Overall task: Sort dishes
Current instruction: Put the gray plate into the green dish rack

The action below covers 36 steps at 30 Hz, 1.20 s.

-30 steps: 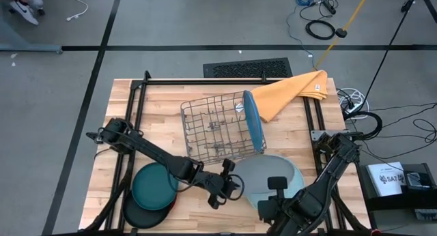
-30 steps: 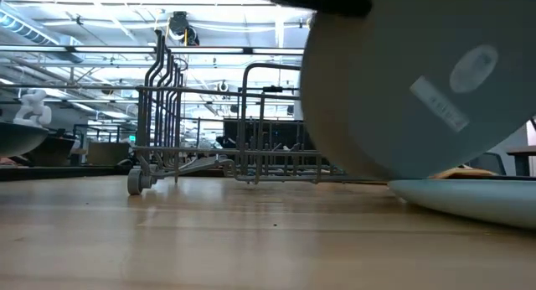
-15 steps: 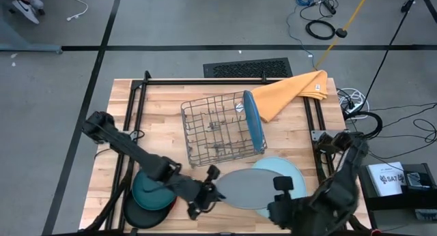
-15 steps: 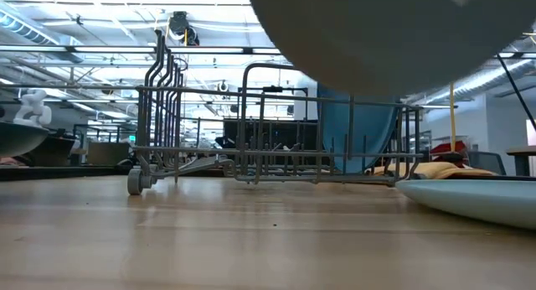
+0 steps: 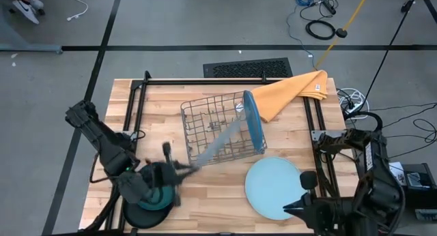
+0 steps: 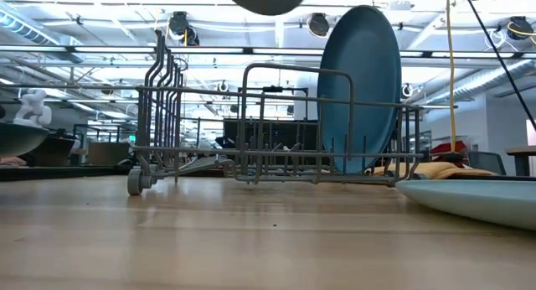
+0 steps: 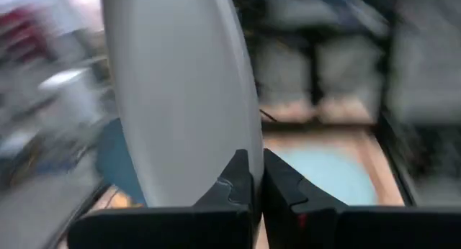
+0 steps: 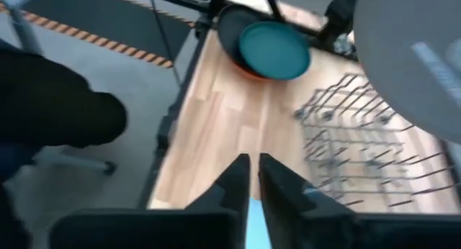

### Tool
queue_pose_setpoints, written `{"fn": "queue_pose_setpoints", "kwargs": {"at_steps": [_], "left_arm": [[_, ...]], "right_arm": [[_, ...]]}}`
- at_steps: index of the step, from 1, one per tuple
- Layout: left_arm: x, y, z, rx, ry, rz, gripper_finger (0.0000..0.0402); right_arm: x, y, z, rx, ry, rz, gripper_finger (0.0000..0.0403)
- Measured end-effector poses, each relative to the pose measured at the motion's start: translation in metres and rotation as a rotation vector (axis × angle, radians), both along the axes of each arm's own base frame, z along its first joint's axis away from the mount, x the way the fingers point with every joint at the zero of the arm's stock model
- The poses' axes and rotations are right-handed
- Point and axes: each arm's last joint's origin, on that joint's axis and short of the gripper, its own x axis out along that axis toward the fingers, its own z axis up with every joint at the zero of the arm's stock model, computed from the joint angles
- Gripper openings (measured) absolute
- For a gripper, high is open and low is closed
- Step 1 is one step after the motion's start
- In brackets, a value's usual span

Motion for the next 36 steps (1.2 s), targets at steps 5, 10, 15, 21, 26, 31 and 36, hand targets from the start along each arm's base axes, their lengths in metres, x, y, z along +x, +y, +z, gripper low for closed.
{"fn": "queue_pose_setpoints", "kwargs": {"at_steps": [5, 10, 15, 21, 26, 31, 36], "left_arm": [[0.026, 0.017, -0.017, -0.277, -0.144, 0.169, 0.0004], [0.055, 0.044, -0.047, -0.522, -0.250, 0.293, 0.0004], [0.070, 0.072, -0.062, -0.687, -0.369, 0.377, 0.0003], [0.085, 0.094, -0.064, -0.821, -0.441, 0.353, 0.0003], [0.098, 0.106, -0.075, -0.879, -0.469, 0.381, 0.0003], [0.110, 0.112, -0.092, -0.936, -0.478, 0.428, 0.0003], [0.116, 0.111, -0.102, -0.950, -0.494, 0.463, 0.0003]], "right_arm": [[-0.001, 0.004, -0.009, -0.123, -0.041, 0.005, 0.0006], [0.004, 0.009, -0.022, -0.240, -0.081, -0.001, 0.0002], [0.008, 0.016, -0.038, -0.372, -0.168, -0.035, 0.0001], [0.009, 0.017, -0.047, -0.493, -0.231, -0.073, 0.0001], [0.007, 0.018, -0.047, -0.511, -0.256, -0.078, 0.0001], [-0.002, 0.023, -0.047, -0.516, -0.259, -0.047, 0.0000], [-0.011, 0.027, -0.047, -0.522, -0.266, -0.015, 0.0000]]}}
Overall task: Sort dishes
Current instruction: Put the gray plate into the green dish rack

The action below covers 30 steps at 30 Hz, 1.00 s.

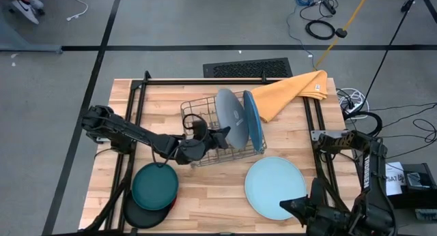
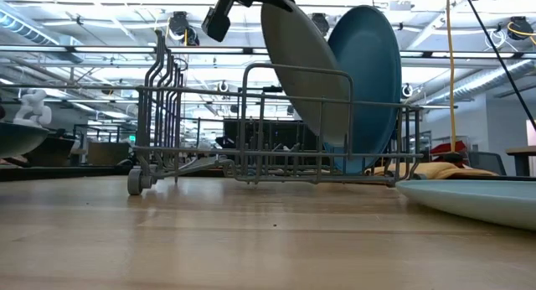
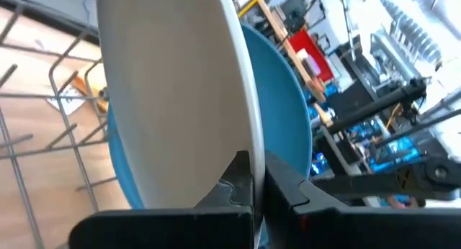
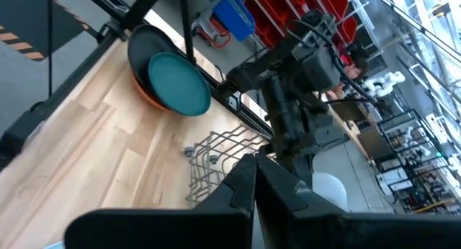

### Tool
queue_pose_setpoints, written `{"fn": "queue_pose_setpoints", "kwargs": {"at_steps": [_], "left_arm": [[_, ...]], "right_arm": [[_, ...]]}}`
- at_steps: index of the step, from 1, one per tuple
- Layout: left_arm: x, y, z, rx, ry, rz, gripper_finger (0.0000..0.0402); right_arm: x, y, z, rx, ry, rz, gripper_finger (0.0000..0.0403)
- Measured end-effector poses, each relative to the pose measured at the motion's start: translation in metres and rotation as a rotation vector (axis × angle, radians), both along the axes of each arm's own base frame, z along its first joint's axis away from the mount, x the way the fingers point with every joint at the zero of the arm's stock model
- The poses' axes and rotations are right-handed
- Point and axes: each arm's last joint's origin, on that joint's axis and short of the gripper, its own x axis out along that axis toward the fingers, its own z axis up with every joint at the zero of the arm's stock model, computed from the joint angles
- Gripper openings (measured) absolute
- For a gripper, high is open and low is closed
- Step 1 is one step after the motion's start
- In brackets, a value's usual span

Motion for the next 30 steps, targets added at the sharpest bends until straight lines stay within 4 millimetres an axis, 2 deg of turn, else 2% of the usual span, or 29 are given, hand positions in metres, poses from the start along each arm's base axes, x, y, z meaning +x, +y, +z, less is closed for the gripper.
{"fn": "queue_pose_setpoints", "kwargs": {"at_steps": [14, 23, 30], "left_arm": [[-0.002, -0.003, -0.001, -0.005, -0.006, 0.034, 0.0003], [0.011, -0.007, -0.024, -0.039, 0.005, 0.022, 0.0003], [0.013, -0.008, -0.025, -0.047, -0.007, 0.009, 0.0005]], "right_arm": [[-0.005, 0.003, 0.000, -0.005, -0.005, 0.016, 0.0000], [-0.005, 0.003, 0.001, -0.005, -0.005, 0.016, 0.0000], [-0.005, 0.003, 0.001, -0.005, -0.005, 0.016, 0.0000]]}}
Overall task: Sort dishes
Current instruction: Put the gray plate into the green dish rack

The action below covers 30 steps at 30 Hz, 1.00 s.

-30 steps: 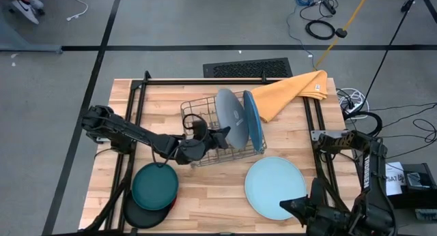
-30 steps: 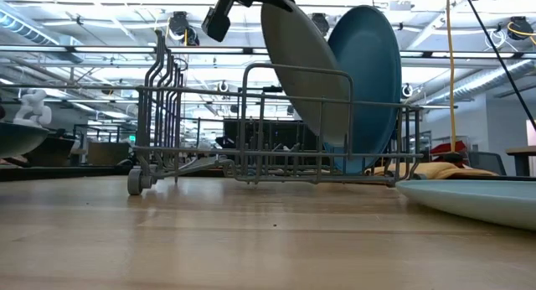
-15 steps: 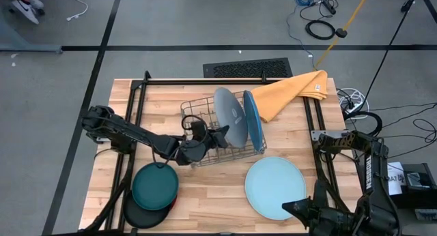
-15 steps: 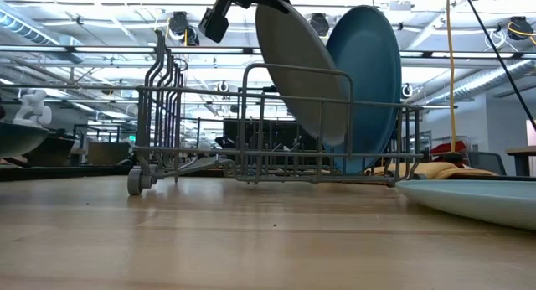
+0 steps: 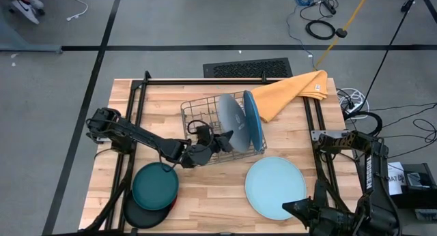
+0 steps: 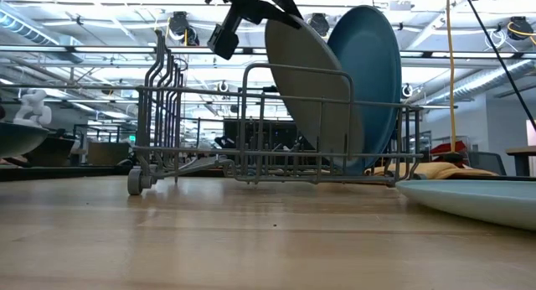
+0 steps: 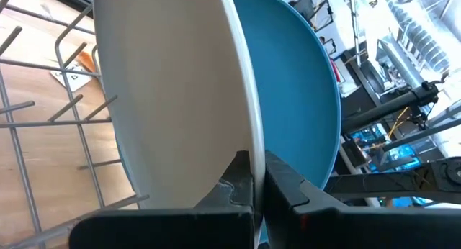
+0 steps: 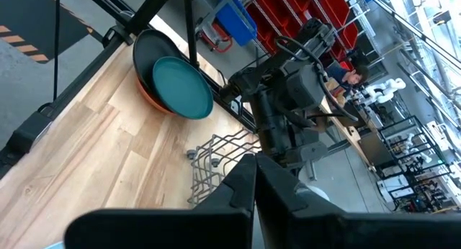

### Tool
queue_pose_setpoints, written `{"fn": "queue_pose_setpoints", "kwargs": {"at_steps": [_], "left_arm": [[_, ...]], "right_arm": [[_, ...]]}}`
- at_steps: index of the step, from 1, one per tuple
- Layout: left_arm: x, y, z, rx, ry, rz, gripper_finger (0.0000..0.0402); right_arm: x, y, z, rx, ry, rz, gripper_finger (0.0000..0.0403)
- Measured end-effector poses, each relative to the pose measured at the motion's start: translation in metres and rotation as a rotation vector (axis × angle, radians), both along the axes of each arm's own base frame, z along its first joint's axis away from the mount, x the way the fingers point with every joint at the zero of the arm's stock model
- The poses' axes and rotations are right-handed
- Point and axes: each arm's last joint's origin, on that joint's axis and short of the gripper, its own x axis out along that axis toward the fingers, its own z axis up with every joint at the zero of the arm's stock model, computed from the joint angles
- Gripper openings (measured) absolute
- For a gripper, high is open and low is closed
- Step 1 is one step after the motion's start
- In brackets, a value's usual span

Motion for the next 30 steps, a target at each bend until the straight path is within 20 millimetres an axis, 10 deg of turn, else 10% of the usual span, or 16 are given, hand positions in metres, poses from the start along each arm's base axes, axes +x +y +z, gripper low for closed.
{"fn": "queue_pose_setpoints", "kwargs": {"at_steps": [30], "left_arm": [[0.012, 0.011, 0.022, 0.165, -0.092, -0.233, 0.0079]], "right_arm": [[0.000, 0.000, 0.000, 0.008, 0.003, 0.001, 0.0000]]}}
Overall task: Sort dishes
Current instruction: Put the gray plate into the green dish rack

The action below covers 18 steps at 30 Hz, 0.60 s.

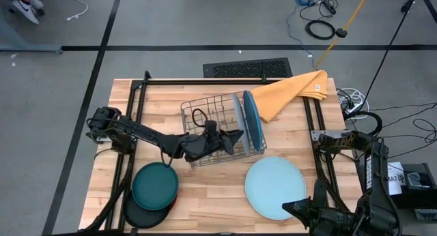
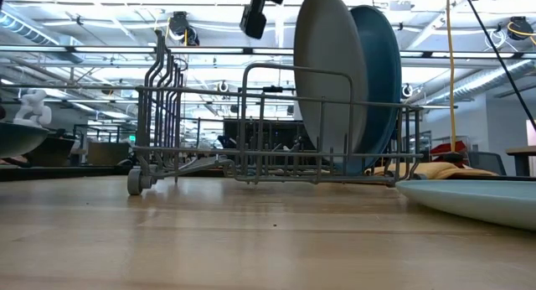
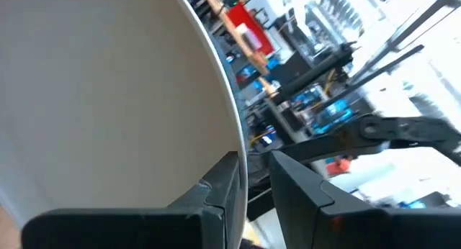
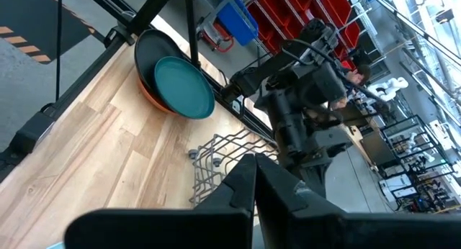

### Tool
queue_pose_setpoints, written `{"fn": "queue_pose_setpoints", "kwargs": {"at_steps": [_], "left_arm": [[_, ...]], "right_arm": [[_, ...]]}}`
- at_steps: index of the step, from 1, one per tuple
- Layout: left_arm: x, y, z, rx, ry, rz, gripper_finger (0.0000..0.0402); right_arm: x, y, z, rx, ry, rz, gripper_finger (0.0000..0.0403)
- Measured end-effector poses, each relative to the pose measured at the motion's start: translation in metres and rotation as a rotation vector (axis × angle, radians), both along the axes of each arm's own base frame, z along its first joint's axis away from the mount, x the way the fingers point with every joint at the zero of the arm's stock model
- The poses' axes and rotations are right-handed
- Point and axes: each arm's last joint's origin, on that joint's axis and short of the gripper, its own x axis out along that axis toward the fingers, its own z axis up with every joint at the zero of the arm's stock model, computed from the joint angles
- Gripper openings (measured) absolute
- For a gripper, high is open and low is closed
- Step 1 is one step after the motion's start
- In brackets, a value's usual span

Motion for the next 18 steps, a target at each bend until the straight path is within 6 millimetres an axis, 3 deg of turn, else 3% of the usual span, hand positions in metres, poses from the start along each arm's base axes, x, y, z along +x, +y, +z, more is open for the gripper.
{"fn": "queue_pose_setpoints", "kwargs": {"at_steps": [8, 18], "left_arm": [[0.002, 0.007, -0.002, 0.005, 0.019, -0.021, 0.0092], [0.004, 0.013, -0.001, 0.037, 0.020, -0.056, 0.0216]], "right_arm": [[0.000, 0.000, 0.000, 0.000, 0.000, 0.000, 0.0000], [0.000, 0.000, 0.000, 0.001, 0.001, 0.001, 0.0000]]}}
